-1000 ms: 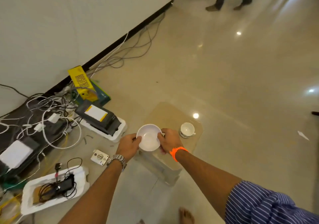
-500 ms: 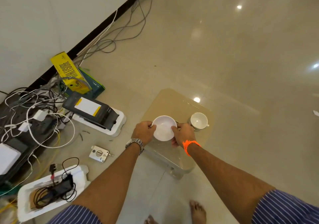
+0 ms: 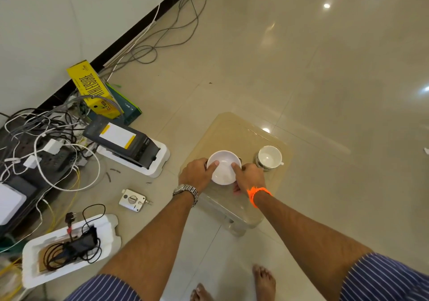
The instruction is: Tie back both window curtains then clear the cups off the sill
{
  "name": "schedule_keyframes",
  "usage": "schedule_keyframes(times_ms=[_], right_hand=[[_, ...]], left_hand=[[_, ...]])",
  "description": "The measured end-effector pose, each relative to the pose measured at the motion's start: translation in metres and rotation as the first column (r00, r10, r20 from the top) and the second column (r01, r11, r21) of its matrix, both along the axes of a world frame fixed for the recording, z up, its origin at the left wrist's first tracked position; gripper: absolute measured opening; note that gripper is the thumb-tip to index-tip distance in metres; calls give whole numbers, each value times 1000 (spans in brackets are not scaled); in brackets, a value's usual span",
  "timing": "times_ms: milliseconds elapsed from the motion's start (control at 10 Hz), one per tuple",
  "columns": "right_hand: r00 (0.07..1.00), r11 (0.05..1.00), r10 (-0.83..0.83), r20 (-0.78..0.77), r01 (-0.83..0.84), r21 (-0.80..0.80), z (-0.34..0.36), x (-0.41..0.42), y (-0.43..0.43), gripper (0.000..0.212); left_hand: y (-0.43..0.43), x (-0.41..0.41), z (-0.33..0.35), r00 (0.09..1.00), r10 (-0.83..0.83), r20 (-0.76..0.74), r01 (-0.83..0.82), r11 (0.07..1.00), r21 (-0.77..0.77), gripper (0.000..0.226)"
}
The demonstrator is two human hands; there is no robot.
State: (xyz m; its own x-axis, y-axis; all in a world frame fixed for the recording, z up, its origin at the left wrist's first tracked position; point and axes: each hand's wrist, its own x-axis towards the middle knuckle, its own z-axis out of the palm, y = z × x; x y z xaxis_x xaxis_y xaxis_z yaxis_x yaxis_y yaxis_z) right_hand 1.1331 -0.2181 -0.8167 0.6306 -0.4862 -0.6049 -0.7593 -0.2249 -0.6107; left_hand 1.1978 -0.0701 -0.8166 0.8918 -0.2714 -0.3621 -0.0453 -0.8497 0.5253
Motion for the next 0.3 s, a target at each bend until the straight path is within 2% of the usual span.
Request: schedule_keyframes(times_ms=[100,200,300], right_hand=[[998,991,56,-30,-59,-118,-2,-7,-5,65],[998,983,65,-6,-65,-173,9,-14,-5,62],[998,974,61,19,-56,-220,18,-23,-9,57]], left_hand=[[5,-2,6,1000,-5,29,5,1000,-7,43],[13,-5,12,997,17,77,-15,999,-30,46],[16,-13,25,983,-31,180,20,998,60,47]])
